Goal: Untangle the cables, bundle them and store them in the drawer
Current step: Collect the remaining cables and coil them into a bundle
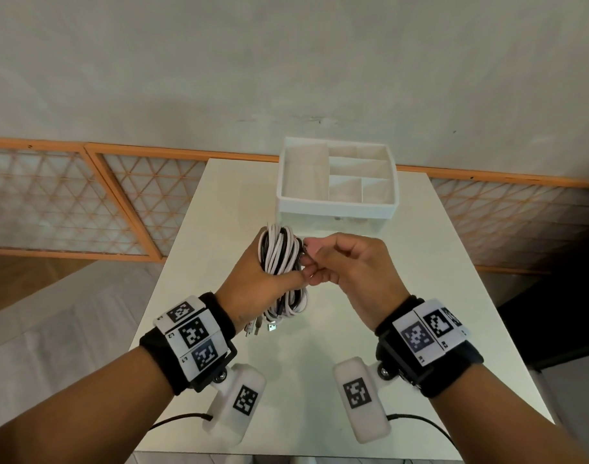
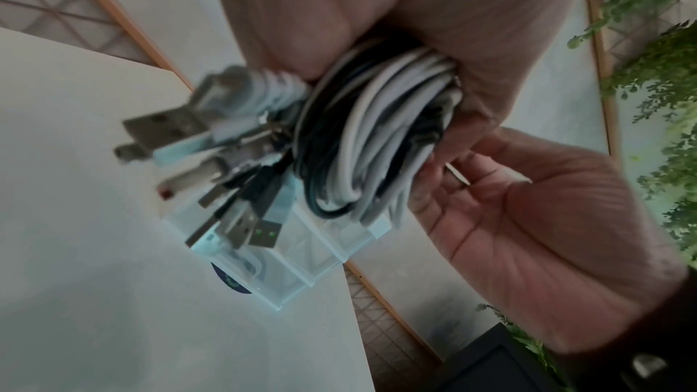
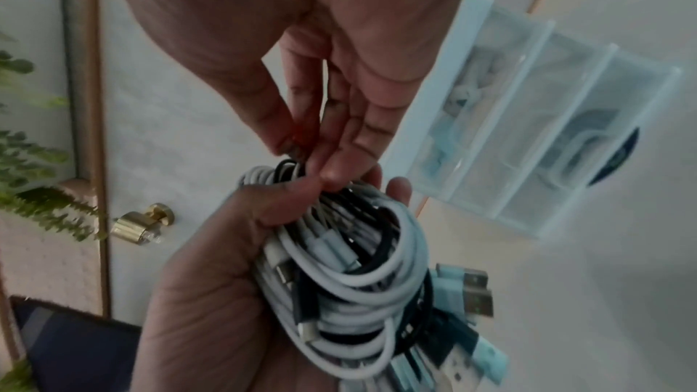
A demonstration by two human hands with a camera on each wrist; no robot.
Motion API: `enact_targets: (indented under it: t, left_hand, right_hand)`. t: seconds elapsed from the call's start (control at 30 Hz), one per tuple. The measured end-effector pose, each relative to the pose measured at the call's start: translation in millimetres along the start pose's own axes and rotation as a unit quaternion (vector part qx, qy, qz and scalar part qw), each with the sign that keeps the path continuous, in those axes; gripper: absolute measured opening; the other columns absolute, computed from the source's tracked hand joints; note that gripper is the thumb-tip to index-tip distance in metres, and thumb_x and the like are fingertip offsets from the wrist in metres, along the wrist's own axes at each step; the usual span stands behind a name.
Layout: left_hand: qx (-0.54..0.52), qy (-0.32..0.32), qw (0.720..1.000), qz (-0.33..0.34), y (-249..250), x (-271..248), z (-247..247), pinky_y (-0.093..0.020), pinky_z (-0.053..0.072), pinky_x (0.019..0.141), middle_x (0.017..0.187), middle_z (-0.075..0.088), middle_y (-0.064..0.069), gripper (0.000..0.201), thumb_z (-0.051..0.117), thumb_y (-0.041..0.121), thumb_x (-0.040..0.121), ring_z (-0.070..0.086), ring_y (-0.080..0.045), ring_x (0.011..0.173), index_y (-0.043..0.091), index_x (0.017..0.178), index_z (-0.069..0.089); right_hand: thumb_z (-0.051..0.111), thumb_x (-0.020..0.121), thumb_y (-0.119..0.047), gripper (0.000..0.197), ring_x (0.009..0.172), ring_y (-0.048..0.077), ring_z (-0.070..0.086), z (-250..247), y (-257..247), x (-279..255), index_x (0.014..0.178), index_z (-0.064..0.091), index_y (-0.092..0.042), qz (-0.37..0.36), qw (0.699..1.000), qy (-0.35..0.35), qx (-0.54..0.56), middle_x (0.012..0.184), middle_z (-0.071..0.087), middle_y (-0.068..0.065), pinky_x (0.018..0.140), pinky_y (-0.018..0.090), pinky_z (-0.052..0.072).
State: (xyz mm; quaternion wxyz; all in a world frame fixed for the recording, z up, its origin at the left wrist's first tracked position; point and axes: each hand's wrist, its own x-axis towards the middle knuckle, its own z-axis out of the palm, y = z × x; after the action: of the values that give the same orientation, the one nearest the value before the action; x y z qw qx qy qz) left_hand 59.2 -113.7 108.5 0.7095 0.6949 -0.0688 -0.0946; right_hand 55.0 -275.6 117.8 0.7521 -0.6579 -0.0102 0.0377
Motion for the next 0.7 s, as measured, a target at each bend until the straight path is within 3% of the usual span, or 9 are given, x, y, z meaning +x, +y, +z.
enact_targets:
  t: [0.07, 0.1, 0.23, 0.3, 0.37, 0.47, 0.57, 0.63, 0.7]
  left_hand:
    - [-0.019, -0.020, 1.000, 0.003, 4, -2, 3, -0.044, 0.057, 0.080, 0.090, 0.058, -0.032, 0.038, 0.071, -0.001, 0.071, 0.064, -0.034, 0.087, -0.006, 0.102, 0.050]
    - [-0.031, -0.032, 0.999, -0.001, 4, -2, 4, -0.050, 0.057, 0.082, 0.089, 0.056, -0.034, 0.038, 0.071, -0.003, 0.071, 0.063, -0.039, 0.086, -0.007, 0.101, 0.048]
    - [-0.088, -0.044, 0.994, -0.044, 4, -4, 2, -0.052, 0.050, 0.086, 0.093, 0.057, -0.017, 0.050, 0.072, 0.005, 0.068, 0.062, -0.029, 0.089, 0.002, 0.112, 0.049]
    - [-0.126, -0.036, 0.989, -0.072, 4, -3, 2, -0.046, 0.047, 0.085, 0.095, 0.058, -0.014, 0.048, 0.076, 0.019, 0.067, 0.061, -0.027, 0.092, 0.011, 0.108, 0.054]
    - [-0.147, -0.015, 0.986, -0.079, 4, -3, 2, -0.042, 0.050, 0.081, 0.088, 0.061, -0.014, 0.030, 0.076, 0.023, 0.075, 0.062, -0.027, 0.089, 0.013, 0.097, 0.060]
    - [-0.181, 0.029, 0.978, -0.099, 3, -1, 1, -0.035, 0.055, 0.071, 0.081, 0.067, -0.015, 0.008, 0.067, 0.011, 0.086, 0.066, -0.027, 0.078, 0.004, 0.088, 0.071]
    - [-0.183, 0.038, 0.979, -0.083, 3, 2, -4, -0.036, 0.054, 0.070, 0.078, 0.068, -0.015, 0.015, 0.063, 0.002, 0.085, 0.067, -0.027, 0.073, 0.009, 0.082, 0.075]
    - [-0.185, 0.021, 0.979, -0.079, 5, 4, -8, -0.039, 0.053, 0.072, 0.084, 0.067, -0.019, 0.015, 0.065, 0.003, 0.080, 0.067, -0.030, 0.076, 0.000, 0.093, 0.070]
    - [-0.200, -0.004, 0.977, -0.080, 6, 5, -10, -0.042, 0.054, 0.077, 0.096, 0.066, -0.027, 0.032, 0.061, 0.003, 0.077, 0.067, -0.035, 0.085, -0.011, 0.106, 0.063]
  right_hand:
    - [0.070, 0.086, 0.000, 0.017, 0.077, 0.032, 0.068, 0, 6, 0, 0.101, 0.068, 0.006, 0.010, 1.000, -0.019, 0.023, 0.091, 0.071, 0.029, 0.070, 0.036, 0.055]
    - [0.073, 0.083, -0.003, 0.020, 0.079, 0.030, 0.069, 1, 9, -1, 0.101, 0.066, 0.004, 0.015, 0.999, -0.026, 0.037, 0.092, 0.072, 0.027, 0.070, 0.034, 0.056]
    - [0.077, 0.080, -0.001, 0.016, 0.074, 0.017, 0.070, 4, 18, -3, 0.092, 0.067, -0.006, -0.016, 1.000, -0.012, 0.022, 0.084, 0.073, 0.012, 0.068, 0.026, 0.055]
    - [0.078, 0.080, -0.002, 0.014, 0.078, 0.023, 0.070, 4, 23, -6, 0.087, 0.072, -0.013, -0.051, 0.999, 0.002, -0.012, 0.084, 0.074, 0.010, 0.073, 0.035, 0.058]
    - [0.081, 0.080, -0.018, 0.008, 0.081, 0.028, 0.067, 5, 26, -8, 0.087, 0.076, -0.019, -0.100, 0.991, 0.006, -0.089, 0.089, 0.073, 0.008, 0.074, 0.044, 0.056]
    - [0.070, 0.087, -0.033, 0.012, 0.093, 0.007, 0.062, 6, 27, -9, 0.095, 0.078, -0.033, -0.130, 0.972, -0.020, -0.197, 0.108, 0.065, -0.004, 0.078, 0.032, 0.049]
    - [0.067, 0.083, -0.042, 0.019, 0.108, 0.012, 0.063, 10, 20, -6, 0.098, 0.077, -0.036, -0.105, 0.983, 0.002, -0.148, 0.122, 0.061, -0.003, 0.089, 0.053, 0.054]
    - [0.073, 0.071, -0.049, 0.049, 0.110, 0.017, 0.063, 12, 16, -4, 0.116, 0.067, -0.031, -0.054, 0.993, 0.008, -0.109, 0.126, 0.061, -0.003, 0.091, 0.053, 0.054]
    - [0.083, 0.064, -0.044, 0.087, 0.120, 0.010, 0.059, 19, 12, -2, 0.141, 0.043, -0.030, 0.004, 0.993, -0.060, -0.097, 0.137, 0.054, -0.005, 0.096, 0.036, 0.054]
